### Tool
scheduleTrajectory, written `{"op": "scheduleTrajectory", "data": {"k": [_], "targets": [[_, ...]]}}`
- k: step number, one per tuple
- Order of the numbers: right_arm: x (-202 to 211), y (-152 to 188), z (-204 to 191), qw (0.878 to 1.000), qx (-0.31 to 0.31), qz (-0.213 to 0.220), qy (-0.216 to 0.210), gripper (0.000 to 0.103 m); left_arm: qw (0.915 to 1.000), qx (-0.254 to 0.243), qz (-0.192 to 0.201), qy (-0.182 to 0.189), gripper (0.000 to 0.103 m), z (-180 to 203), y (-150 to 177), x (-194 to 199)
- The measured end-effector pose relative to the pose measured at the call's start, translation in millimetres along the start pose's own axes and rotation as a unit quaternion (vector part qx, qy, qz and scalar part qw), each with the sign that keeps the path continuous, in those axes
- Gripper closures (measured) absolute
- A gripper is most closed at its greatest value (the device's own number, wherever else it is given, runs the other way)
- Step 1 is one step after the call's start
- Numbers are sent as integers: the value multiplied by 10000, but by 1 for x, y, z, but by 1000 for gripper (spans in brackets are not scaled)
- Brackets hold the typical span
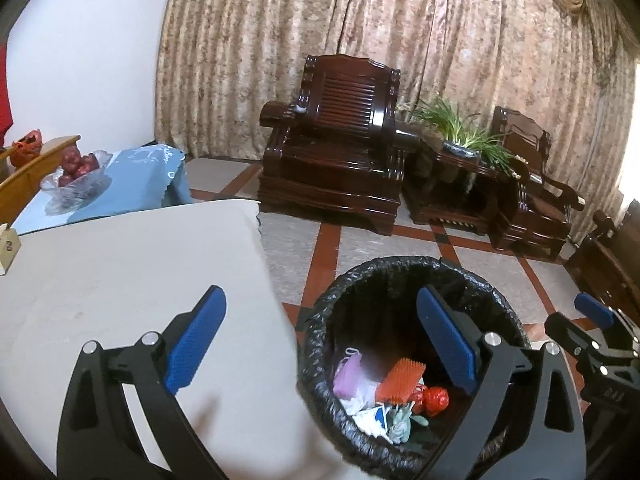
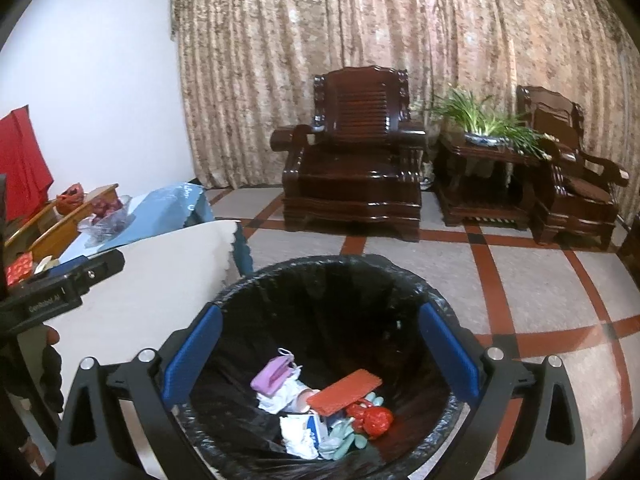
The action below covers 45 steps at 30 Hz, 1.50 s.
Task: Collect trash
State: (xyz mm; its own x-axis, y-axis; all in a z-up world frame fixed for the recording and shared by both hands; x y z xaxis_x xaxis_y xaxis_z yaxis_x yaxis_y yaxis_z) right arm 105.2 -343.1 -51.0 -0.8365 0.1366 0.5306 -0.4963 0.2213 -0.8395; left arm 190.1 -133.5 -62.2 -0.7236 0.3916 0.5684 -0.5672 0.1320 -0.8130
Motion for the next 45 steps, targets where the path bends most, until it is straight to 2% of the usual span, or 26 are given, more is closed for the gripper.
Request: {"op": "scheduleTrajectory", "data": {"k": [12,21,45], "targets": [[40,-13,-33,9992,268,190,-209,6,9997,6,136,-216,8,-11,5,58],[58,-10,-47,9989,286,169,-337,6,9990,-62,254,-364,8,-13,5,95],[78,-5,-71,9976,511,89,-468,6,9980,-161,360,-499,8,-30,12,128]]}}
Point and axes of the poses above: each gripper's, at about its wrist camera, not at the fingertips, and x roughly against the way its jaws point, z to its right, y to its underside, the point moved 4 cm from there along -x, roughly the way its jaws point, and after that the axes turned 2 degrees about -z, right-handed, at the moved point
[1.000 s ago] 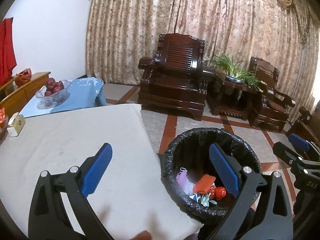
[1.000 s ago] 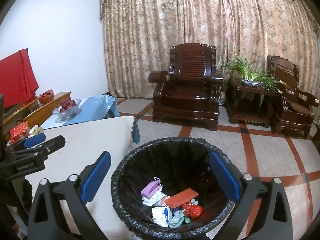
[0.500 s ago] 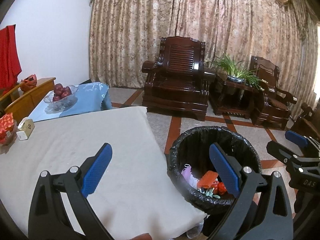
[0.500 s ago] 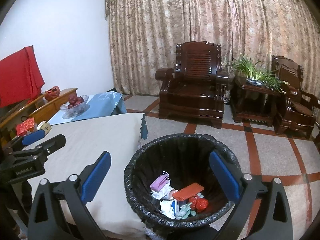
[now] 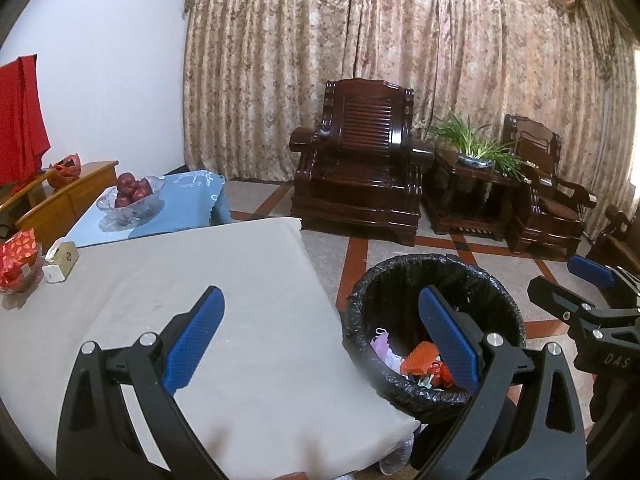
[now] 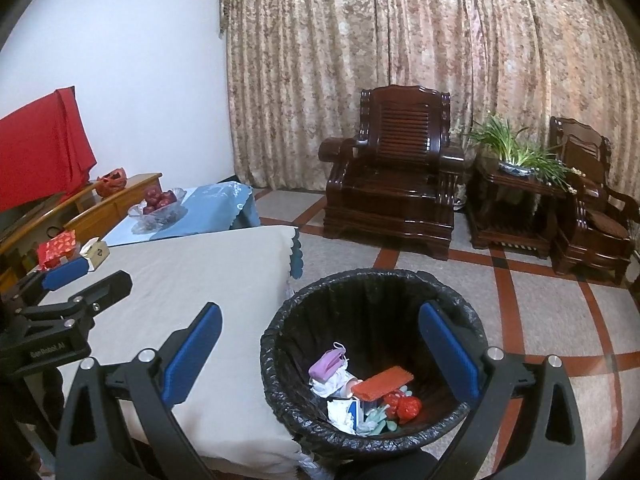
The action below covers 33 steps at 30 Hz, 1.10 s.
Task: Collect trash
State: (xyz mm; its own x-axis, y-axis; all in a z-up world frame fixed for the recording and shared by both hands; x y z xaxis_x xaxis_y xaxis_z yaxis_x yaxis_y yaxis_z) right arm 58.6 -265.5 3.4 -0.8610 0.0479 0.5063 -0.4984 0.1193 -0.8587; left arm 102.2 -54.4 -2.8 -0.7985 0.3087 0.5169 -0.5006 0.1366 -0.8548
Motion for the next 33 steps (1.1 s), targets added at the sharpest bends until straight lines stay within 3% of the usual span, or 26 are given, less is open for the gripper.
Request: {"op": "scheduleTrajectory", "data": {"k": [33], "targets": [[2,1,-9,10000,20,17,-50,6,10000,8,19,-33,8,-9,-2,6]]}}
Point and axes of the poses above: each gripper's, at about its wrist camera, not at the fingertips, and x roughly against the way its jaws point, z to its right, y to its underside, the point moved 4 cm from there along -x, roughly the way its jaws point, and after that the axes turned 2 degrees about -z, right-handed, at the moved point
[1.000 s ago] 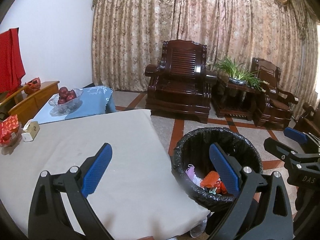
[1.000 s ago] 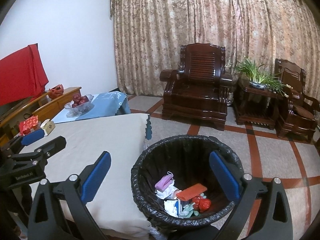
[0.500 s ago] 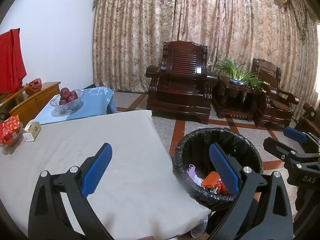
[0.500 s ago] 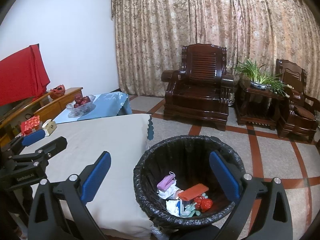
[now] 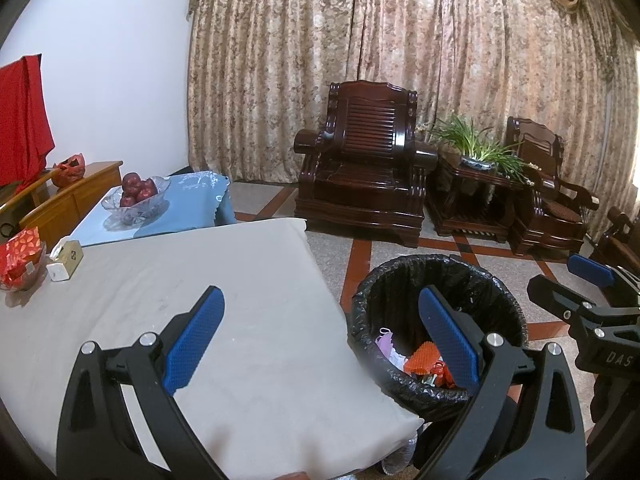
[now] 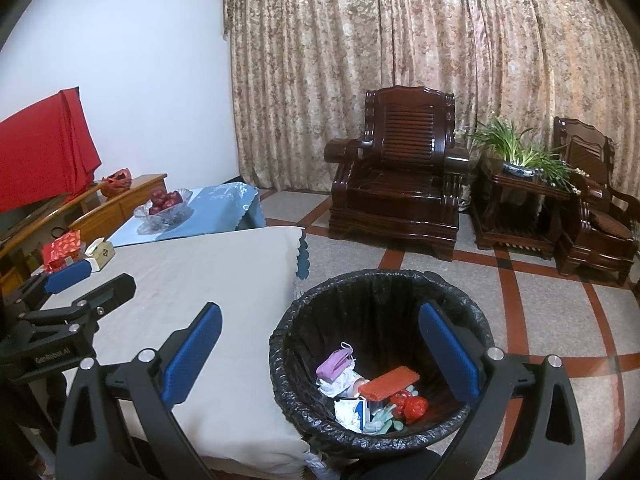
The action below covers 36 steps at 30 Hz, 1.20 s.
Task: Collect trash
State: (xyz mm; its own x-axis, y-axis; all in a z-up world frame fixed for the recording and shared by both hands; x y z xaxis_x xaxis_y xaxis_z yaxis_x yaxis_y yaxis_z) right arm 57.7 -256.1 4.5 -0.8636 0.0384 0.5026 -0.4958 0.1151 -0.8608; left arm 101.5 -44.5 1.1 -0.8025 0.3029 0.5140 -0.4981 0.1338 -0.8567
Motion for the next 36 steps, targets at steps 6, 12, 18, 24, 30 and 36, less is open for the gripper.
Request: {"op": "scheduleTrajectory", "data": {"k": [6,12,18,24,30,36], "targets": [[0,0,0,10000,-3,-3,4,6,10000,-9,-1,-2,8,0,0,0],[0,0,0,10000,-5,-2,2,6,10000,-8,3,1,8,1,1,0],[0,-1,-1,10000,-8,-3,0,6,10000,-10,3,4,8,1,1,0],[1,-1,1,10000,-8,-5,3,6,10000,-11,-4,5,8,0,0,0],[1,-1,0,10000,-14,-10,0,6,10000,-11,-5,3,8,3,0,0],[1,-1,0,10000,-9,-12,4,6,10000,-9,-8,10,8,-1,4,2]]}}
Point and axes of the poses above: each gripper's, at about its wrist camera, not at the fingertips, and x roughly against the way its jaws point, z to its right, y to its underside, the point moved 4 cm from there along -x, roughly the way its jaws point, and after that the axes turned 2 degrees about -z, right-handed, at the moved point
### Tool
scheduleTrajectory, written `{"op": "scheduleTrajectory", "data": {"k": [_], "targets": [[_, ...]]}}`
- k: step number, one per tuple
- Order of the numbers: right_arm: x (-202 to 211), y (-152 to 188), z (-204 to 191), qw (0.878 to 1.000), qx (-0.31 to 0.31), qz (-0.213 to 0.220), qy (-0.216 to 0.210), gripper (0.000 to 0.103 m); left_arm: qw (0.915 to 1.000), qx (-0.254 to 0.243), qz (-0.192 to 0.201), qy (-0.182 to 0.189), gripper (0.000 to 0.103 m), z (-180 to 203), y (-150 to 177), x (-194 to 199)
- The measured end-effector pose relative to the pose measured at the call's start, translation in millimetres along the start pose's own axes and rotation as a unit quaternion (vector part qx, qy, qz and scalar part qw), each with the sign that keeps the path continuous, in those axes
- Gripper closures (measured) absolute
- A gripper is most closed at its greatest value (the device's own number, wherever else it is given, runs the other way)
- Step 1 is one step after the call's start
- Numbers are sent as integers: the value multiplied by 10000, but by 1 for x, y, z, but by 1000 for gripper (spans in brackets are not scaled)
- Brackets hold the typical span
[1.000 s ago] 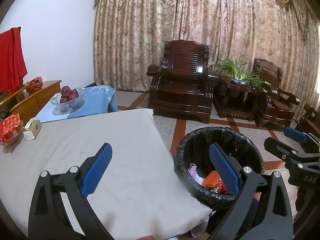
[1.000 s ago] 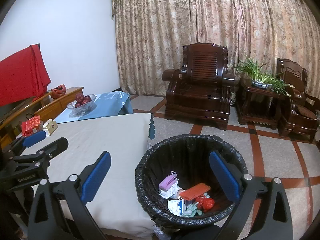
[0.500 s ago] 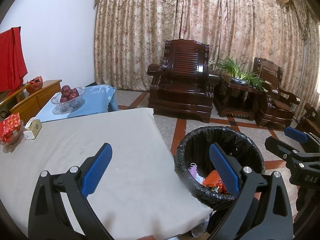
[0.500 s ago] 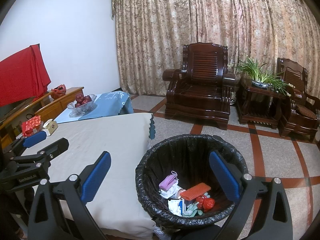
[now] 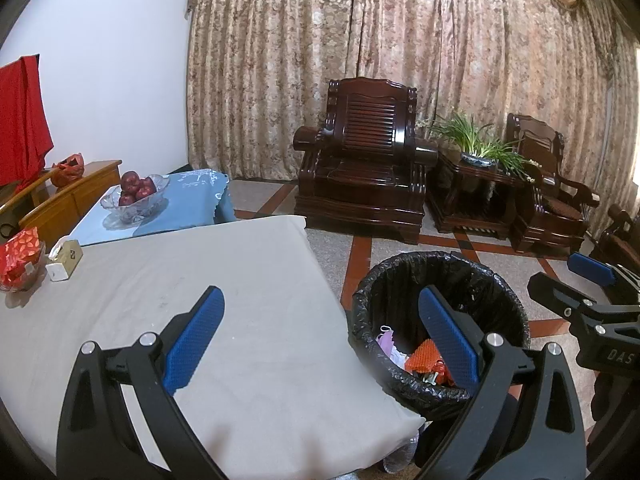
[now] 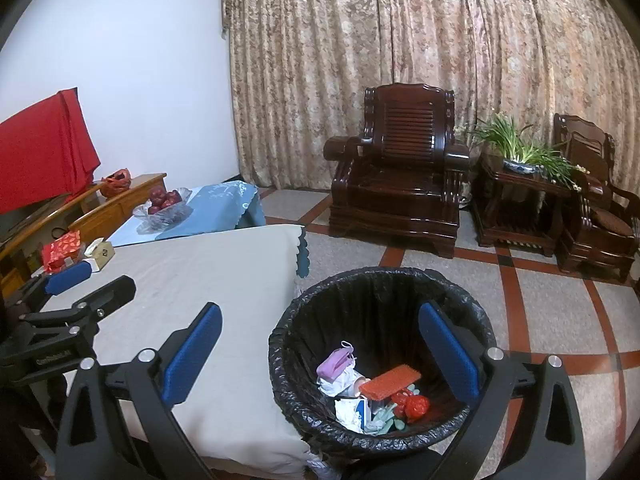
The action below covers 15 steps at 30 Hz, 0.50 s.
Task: Collect trash
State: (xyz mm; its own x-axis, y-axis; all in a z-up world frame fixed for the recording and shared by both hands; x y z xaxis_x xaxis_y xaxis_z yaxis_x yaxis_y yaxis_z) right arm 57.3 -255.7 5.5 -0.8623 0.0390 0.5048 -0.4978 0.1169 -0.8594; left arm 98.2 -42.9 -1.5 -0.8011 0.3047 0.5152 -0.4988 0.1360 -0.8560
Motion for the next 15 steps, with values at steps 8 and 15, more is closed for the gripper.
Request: {"op": "scheduleTrajectory", "data": {"k": [8,15], "targets": [[-1,2,-2,10000,-16,-11,-5,6,10000,-6,-7,-11,8,0,0,1],[-1,1,-1,10000,-16,-16,-7,6,10000,-4,-12,-5,8,1,-1,1]]}}
Point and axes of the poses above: each gripper's, at about its wrist camera, not at the fingertips, and x roughly against the way its jaws point, z to its right, y to its underside, the point moved 4 cm from there along -x, roughly the way its jaws point, and after that the axes turned 2 degrees about -z, right-handed, at the moved point
